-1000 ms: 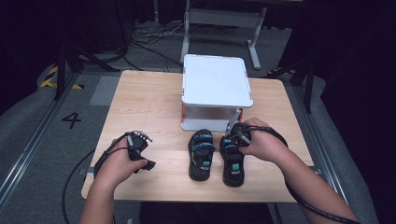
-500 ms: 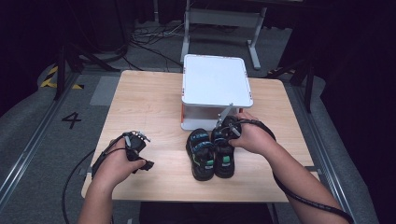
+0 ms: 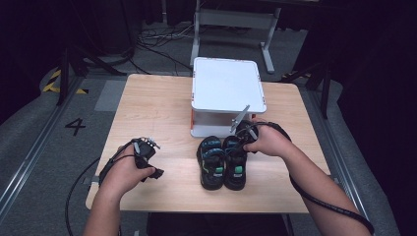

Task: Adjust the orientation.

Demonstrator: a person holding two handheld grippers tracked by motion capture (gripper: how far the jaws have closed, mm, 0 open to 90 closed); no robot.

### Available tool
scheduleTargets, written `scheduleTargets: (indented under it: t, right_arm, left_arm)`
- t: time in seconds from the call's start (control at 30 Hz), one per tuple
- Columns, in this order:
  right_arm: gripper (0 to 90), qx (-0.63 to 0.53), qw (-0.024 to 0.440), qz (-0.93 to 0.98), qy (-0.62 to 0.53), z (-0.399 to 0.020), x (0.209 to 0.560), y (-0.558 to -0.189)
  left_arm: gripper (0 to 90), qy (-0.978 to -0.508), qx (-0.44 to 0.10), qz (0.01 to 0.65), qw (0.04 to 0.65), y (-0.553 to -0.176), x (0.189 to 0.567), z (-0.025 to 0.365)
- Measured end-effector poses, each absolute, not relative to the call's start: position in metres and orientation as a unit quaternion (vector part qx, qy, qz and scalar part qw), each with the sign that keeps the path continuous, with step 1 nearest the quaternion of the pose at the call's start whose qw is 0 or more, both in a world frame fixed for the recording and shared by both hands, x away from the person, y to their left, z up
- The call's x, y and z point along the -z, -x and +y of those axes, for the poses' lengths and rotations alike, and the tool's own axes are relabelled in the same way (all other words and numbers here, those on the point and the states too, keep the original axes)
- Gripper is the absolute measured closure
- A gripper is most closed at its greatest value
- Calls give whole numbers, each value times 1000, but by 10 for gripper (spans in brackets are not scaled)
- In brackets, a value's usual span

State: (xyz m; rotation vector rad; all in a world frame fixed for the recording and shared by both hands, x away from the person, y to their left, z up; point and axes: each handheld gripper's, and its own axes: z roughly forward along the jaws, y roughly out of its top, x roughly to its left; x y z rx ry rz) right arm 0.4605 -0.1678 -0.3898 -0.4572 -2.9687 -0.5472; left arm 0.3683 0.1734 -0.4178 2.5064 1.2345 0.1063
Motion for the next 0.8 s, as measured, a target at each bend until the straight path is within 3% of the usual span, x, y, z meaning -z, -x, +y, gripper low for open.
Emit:
scheduleTargets:
  t: [0.13,0.2,0.23,0.33,0.5,0.8]
  right_arm:
    - [701,180,40,-971,150,-168,389,-458]
    - [624,183,35,-970,154,-167,388,-456]
    - [543,177,21,-971,156,-166,387,-454]
    - [465,190,-11,-967,170,-167,379,-446]
    - [453,199,-42,-962,180,-174,359,-427]
    - [441,209,-54,-952,215,-183,332,-391]
  left_arm:
    - [274,-884,-37,434,171,-369,418,173]
    - [274,-883,-36,435,172,-370,418,173]
    - [273,-883,-37,434,173,-370,417,173]
    - [271,-882,-41,433,178,-372,414,173]
    - [271,-885,-39,429,177,-376,415,170]
    - [270,-888,-36,423,175,-379,415,164]
